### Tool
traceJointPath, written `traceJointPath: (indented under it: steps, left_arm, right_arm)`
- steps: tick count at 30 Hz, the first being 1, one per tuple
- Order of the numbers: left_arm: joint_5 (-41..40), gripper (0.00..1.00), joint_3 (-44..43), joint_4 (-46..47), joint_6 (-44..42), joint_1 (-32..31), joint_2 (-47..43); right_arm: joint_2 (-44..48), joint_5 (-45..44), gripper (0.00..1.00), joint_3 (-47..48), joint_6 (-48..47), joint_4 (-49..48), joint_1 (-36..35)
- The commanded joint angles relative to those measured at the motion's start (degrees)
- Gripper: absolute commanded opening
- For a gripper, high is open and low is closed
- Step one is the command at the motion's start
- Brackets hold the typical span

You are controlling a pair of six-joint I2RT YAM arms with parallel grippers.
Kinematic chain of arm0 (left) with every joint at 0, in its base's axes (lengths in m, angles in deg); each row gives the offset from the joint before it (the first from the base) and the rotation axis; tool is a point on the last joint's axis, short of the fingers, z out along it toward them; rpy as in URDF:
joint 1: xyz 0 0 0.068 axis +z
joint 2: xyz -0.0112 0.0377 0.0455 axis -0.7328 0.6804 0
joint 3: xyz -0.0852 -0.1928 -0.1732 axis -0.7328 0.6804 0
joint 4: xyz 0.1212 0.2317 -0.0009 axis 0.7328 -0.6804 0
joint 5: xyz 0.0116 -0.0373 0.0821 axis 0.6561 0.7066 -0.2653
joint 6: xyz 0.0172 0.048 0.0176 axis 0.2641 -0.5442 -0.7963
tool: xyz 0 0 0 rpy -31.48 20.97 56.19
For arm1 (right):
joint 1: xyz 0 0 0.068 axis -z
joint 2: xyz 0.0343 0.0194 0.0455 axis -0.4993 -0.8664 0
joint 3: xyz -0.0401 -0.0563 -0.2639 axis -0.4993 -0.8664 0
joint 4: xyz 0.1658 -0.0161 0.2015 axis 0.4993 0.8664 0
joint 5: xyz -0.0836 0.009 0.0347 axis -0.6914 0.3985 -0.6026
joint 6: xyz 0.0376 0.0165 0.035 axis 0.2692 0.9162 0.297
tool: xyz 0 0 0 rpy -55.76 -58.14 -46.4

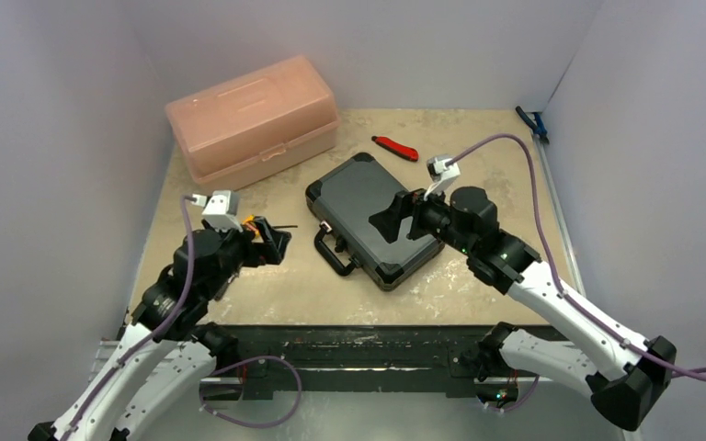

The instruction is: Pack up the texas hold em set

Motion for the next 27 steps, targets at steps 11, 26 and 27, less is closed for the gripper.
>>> traceJointPath:
  steps: [11, 26, 27]
  left_arm:
    - [-14.02, 0.97, -15.45, -20.48, -9.47, -0.09, -7.82]
    - [-17.92, 0.98, -11.95, -19.21, -12.8, -0.02, -9.17]
    - [-17.92, 0.98, -11.88, -19.23, -12.84, -0.06, -9.08]
  right_arm:
    - [13.64, -12.17, 0.99, -5.79, 0.11, -7.88, -0.33]
    - [13.8, -20.81, 0.99, -10.47, 9.2, -11.42, -0.37]
    - [13.79, -20.95, 0.99, -10.45, 8.68, -11.28, -0.31]
